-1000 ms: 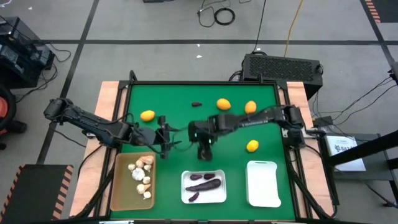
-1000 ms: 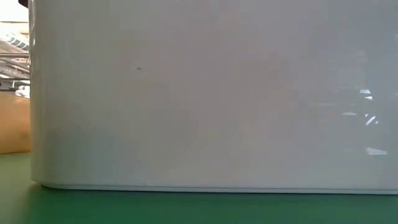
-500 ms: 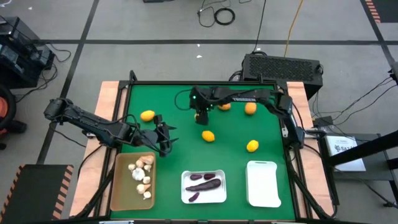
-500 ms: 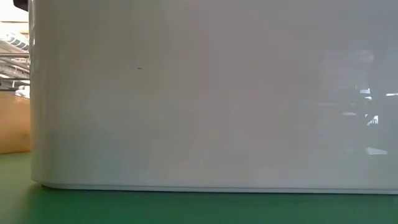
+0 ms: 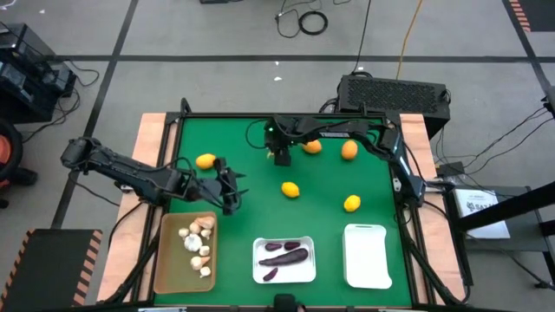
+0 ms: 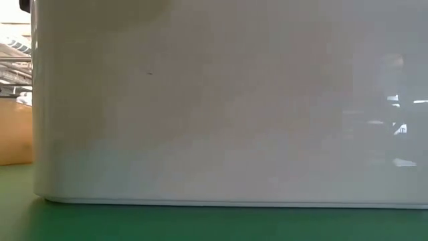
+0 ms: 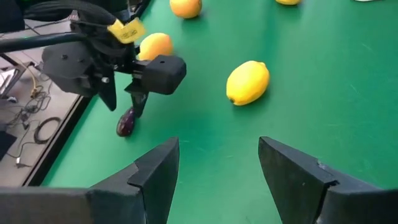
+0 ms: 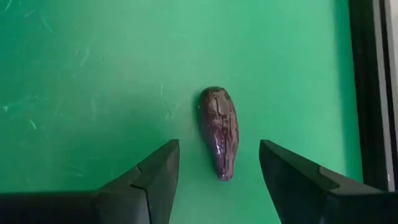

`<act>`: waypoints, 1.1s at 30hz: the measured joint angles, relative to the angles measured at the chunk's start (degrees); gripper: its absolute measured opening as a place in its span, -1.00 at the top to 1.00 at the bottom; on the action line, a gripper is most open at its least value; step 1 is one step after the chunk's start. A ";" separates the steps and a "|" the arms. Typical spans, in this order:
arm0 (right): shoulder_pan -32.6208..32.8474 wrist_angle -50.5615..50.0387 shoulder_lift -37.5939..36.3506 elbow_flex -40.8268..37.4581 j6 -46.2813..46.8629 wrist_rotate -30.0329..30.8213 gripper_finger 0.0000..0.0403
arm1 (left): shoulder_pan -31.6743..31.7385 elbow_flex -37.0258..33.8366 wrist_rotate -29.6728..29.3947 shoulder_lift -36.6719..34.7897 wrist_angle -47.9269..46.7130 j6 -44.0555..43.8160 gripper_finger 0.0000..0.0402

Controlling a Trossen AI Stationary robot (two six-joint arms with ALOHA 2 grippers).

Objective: Sort produce into baskets
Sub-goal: Put the eggplant into the left white bin

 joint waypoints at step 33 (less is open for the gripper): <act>-0.64 -5.70 -3.83 0.02 -6.24 11.26 -0.01 | 9.28 0.00 3.04 0.89 1.42 3.16 -0.13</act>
